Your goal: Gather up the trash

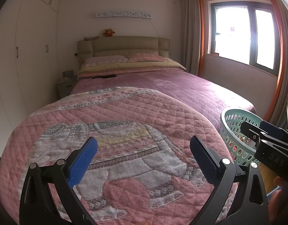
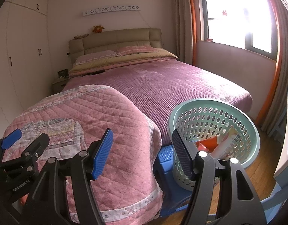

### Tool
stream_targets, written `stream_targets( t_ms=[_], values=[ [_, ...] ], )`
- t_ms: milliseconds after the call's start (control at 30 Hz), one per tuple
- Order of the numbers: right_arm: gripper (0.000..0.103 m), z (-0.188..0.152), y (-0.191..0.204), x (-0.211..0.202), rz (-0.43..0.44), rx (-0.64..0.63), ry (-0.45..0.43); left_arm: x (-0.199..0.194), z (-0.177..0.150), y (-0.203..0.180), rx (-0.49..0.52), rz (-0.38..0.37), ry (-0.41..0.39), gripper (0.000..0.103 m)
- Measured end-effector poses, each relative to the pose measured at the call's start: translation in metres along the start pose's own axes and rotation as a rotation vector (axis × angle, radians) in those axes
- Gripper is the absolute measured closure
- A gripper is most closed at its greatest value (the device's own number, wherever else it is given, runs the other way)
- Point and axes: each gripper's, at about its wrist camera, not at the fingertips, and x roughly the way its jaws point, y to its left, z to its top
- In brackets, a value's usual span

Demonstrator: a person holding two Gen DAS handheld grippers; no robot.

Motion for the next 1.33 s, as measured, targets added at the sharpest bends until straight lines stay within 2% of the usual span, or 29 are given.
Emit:
stream_targets(
  t_ms=[867,967,1033,1167,1333],
  values=[
    [0.041,0.000,0.002,0.002,0.005,0.003,0.005,0.000,-0.001,0.000,-0.003,0.005,-0.002,0.007],
    [0.041,0.001,0.004,0.002,0.006,-0.002,0.008,-0.005,-0.001,0.002,-0.014,0.017,-0.029,0.008],
    [0.041,0.003,0.006,0.001,0.002,-0.009,0.006,-0.004,0.000,0.005,-0.018,0.043,-0.007,0.008],
    [0.041,0.011,0.015,-0.003,-0.003,-0.028,-0.005,-0.004,0.004,0.014,-0.031,0.013,0.075,0.007],
    [0.041,0.021,0.037,-0.004,0.015,-0.050,-0.001,-0.020,0.010,0.031,-0.021,0.068,0.064,0.007]
  ],
)
